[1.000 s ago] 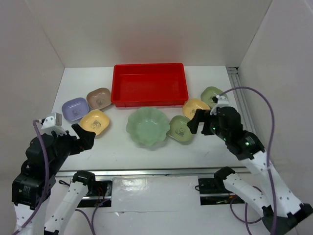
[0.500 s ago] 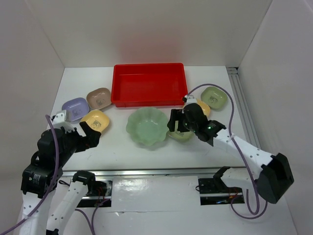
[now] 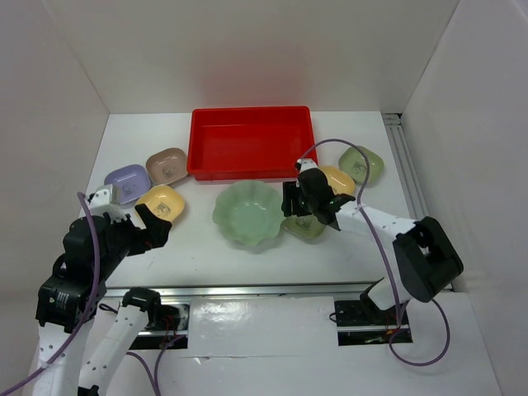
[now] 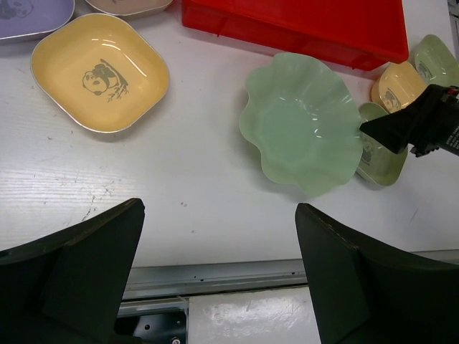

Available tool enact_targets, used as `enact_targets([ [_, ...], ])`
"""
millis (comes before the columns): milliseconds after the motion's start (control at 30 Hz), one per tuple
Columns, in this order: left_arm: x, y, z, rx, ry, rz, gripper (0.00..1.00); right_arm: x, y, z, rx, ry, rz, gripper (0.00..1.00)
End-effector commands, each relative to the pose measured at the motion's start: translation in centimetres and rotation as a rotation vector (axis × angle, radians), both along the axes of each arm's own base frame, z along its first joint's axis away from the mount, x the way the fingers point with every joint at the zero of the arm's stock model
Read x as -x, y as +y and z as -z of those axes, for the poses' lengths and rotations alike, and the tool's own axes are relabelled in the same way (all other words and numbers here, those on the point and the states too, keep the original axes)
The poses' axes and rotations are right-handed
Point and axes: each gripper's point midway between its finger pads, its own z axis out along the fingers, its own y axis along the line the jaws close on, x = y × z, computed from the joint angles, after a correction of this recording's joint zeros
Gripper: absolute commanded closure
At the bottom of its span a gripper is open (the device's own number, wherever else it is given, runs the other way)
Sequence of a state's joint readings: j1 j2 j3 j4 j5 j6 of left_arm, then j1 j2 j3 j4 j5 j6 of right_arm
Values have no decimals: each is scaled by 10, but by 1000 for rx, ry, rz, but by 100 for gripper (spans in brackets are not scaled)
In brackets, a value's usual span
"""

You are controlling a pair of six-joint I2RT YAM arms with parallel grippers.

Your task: Place the plates into the plastic bin on the countertop

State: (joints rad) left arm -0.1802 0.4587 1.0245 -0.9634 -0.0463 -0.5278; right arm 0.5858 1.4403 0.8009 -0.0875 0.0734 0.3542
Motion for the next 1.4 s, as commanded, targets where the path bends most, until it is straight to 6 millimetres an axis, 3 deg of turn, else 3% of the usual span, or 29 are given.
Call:
enact_targets([
  [0,-7,-5,-10,13,-43,19,0,-28,17,-21,-44,-101,-84,34],
  [100,-6,-6,-10,17,-42,27,0,-31,23,-22,-48,-126,-127,41],
  [200,-8,-6,-6,14,-24,27,0,-34,22,-22,-46,-126,-131,38],
  [333,-8,-6,-6,14,-24,27,0,-37,29,-38,-76,-155,-148,37],
  [733,-7,-8,-5,10,-25,39,0,-44,40,-5,-52,-91,-193,38],
  [767,-7,-8,-5,10,-25,39,0,-45,43,-6,-59,-89,-201,41],
  [833,-7,-8,-5,10,-25,39,0,-43,46,-1,-66,-73,-218,56],
  [900,-7,-8,-5,10,-25,39,0,-44,51,-2,-81,-73,-235,58],
  [1067,-7,-8,-5,10,-25,39,0,-38,60,8,-78,-48,-262,76],
  [1200,-7,-8,-5,10,-25,39,0,-38,65,6,-72,-51,-279,100],
  [1367,-7,-8,-5,10,-25,39,0,-19,73,1,-102,-3,-317,100],
])
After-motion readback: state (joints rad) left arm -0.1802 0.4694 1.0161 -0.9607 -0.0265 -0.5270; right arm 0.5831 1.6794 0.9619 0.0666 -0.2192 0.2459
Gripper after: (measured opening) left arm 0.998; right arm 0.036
